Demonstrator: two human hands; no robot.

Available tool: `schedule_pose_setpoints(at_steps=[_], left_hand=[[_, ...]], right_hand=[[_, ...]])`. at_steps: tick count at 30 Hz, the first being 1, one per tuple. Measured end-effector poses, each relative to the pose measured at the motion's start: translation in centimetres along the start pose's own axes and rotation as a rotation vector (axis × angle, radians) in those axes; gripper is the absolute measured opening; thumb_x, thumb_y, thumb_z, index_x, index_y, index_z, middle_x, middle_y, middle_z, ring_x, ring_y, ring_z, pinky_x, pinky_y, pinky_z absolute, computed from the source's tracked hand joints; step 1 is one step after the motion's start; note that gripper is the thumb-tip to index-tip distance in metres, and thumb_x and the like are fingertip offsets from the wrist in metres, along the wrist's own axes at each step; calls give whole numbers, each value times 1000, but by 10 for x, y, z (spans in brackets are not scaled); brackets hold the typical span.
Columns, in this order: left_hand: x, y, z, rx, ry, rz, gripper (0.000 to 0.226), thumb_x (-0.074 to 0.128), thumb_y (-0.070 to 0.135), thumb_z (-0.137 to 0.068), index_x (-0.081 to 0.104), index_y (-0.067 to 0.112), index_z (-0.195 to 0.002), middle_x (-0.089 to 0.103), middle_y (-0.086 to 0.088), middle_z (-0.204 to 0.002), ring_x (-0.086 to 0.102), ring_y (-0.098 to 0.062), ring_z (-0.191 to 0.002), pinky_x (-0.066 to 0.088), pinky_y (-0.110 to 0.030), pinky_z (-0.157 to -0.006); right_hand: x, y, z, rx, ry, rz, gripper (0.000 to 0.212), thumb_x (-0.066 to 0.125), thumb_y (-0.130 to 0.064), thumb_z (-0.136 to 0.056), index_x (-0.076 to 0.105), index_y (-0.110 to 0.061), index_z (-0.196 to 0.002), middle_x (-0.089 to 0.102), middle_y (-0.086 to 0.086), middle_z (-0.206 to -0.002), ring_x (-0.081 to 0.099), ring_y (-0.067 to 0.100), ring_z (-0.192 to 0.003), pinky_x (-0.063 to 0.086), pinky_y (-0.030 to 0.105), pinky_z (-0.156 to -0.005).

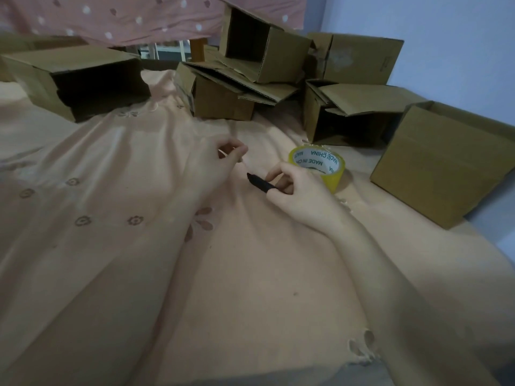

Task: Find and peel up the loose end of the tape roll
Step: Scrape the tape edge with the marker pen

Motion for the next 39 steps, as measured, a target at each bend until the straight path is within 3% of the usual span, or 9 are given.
schedule_pose_setpoints(at_steps=[5,10,14,16,20,22,27,32,39], left_hand=[[-1,-2,1,-17,9,-13,7,61,25,-90,68,23,-87,60,18,-75,54,4,-72,39,-8,-65],[1,0,2,-45,-30,9,9,59,21,-91,68,20,-91,65,10,-81,59,1,-71,42,-2,-64],[1,1,5,-108,-27,85,9,60,20,-90,68,21,-92,68,12,-84,63,2,-76,44,-1,-67],[1,2,5,-117,-27,119,7,62,18,-88,70,20,-89,70,8,-84,65,-1,-78,47,-5,-70],[5,-1,5,-159,-31,190,3,67,16,-81,65,15,-79,74,-5,-86,70,-15,-84,56,-36,-83],[6,-1,6,-177,-37,213,12,70,19,-76,58,17,-74,74,-8,-87,70,-16,-85,56,-44,-83],[10,2,7,-193,-69,345,20,62,0,-81,51,15,-86,70,-3,-85,68,-13,-82,53,-27,-72],[15,7,9,-117,-88,212,24,65,4,-82,59,15,-102,62,8,-79,56,10,-63,43,-4,-61],[17,16,10,-35,-102,68,17,69,21,-85,72,20,-102,66,6,-85,55,-1,-70,42,-5,-65]], right_hand=[[-10,3,1,46,26,-231,15,60,-27,-81,65,-20,-93,67,2,-74,63,17,-71,43,29,-62],[-23,2,0,3,118,-334,18,62,-9,-81,62,-27,-86,63,1,-66,50,-2,-46,36,16,-54],[-34,2,1,-16,189,-438,26,69,-5,-78,60,-19,-98,62,2,-82,49,-4,-45,36,11,-47],[-37,6,1,25,231,-513,25,67,-5,-80,61,-18,-100,64,1,-80,46,1,-41,34,13,-44],[-35,12,-2,94,251,-578,21,50,-15,-94,62,-12,-111,73,2,-80,44,12,-36,34,20,-40],[-33,13,-4,103,244,-549,28,39,-19,-100,60,-10,-115,71,5,-75,40,12,-33,32,21,-38],[-34,13,-5,125,245,-691,25,37,-12,-99,58,0,-106,51,10,-64,27,8,-31,18,17,-33],[-29,5,-5,83,179,-699,29,39,2,-94,50,-18,-111,52,2,-68,32,8,-38,24,19,-38],[-29,10,-7,-2,230,-434,34,43,-10,-97,51,-21,-128,51,-5,-67,42,0,-45,35,11,-48]])
Point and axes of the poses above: each hand's wrist, its own z-axis away from the middle knuckle, its own x-axis out of the palm, y = z × x, the point moved 7 cm from there along -z, towards the middle knuckle
